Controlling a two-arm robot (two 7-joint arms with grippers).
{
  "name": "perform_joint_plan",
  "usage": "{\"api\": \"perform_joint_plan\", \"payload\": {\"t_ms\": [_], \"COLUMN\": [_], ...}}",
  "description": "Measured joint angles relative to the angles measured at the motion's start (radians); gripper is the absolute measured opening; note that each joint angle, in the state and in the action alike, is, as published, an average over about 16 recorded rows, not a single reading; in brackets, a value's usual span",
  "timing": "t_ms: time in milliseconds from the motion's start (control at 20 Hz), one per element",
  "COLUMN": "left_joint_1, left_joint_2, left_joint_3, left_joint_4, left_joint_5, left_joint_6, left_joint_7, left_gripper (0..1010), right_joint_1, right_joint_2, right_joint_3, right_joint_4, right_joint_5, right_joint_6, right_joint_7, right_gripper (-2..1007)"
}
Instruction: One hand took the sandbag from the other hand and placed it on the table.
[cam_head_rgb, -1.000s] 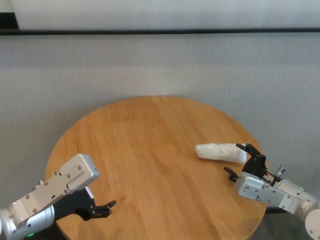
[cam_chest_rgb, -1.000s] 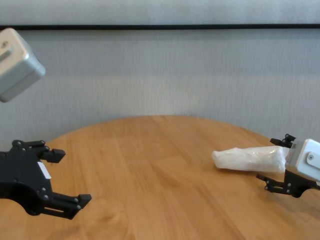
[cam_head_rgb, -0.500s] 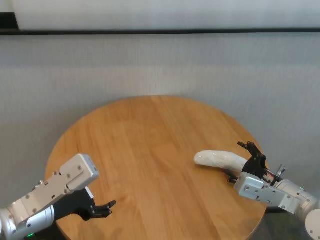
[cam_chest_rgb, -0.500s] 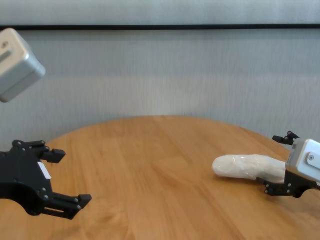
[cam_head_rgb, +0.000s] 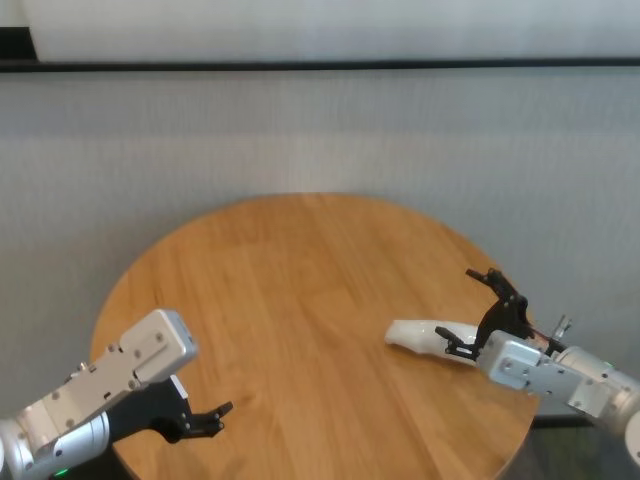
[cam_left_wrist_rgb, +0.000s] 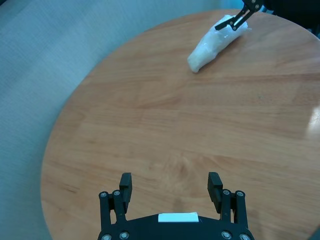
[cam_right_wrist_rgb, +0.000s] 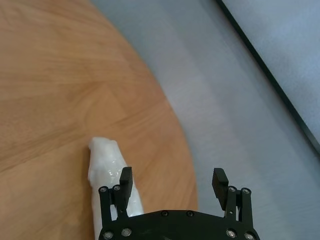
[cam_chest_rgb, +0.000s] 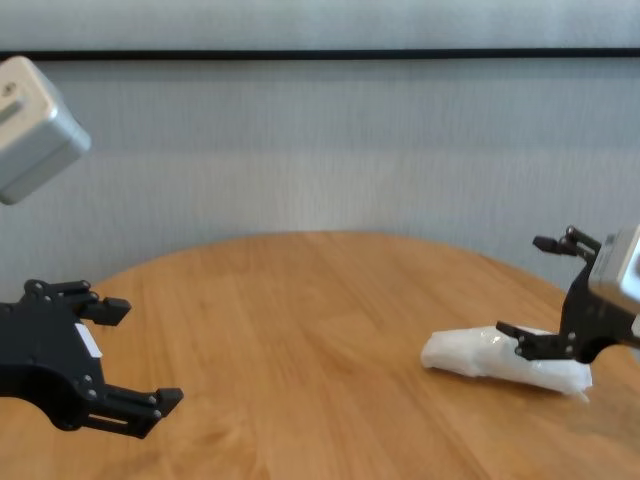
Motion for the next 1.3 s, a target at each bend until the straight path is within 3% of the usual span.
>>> {"api": "perform_joint_plan", "payload": {"t_ms": [200,350,700,1000,1300], "left_joint_1": [0.0,0.0,0.0,0.0,0.0], "left_joint_2": [0.0,0.0,0.0,0.0,0.0], "left_joint_3": [0.0,0.0,0.0,0.0,0.0], "left_joint_4": [0.0,0.0,0.0,0.0,0.0], "left_joint_5": [0.0,0.0,0.0,0.0,0.0], "left_joint_6": [0.0,0.0,0.0,0.0,0.0], "left_joint_7": [0.0,0.0,0.0,0.0,0.0], "left_gripper": [1000,1000,1000,1000,1000], "right_joint_1": [-0.028,-0.053,-0.116,-0.16,-0.189], "right_joint_2": [0.012,0.011,-0.016,-0.043,-0.049], "right_joint_3": [0.018,0.038,0.093,0.135,0.152], "right_joint_4": [-0.063,-0.101,-0.15,-0.181,-0.222], "right_joint_5": [0.038,0.093,0.24,0.369,0.429], "right_joint_6": [0.002,-0.002,-0.034,-0.077,-0.1], "right_joint_7": [0.023,0.047,0.091,0.155,0.197], "right_gripper": [1005,1005,1005,1005,1005]}}
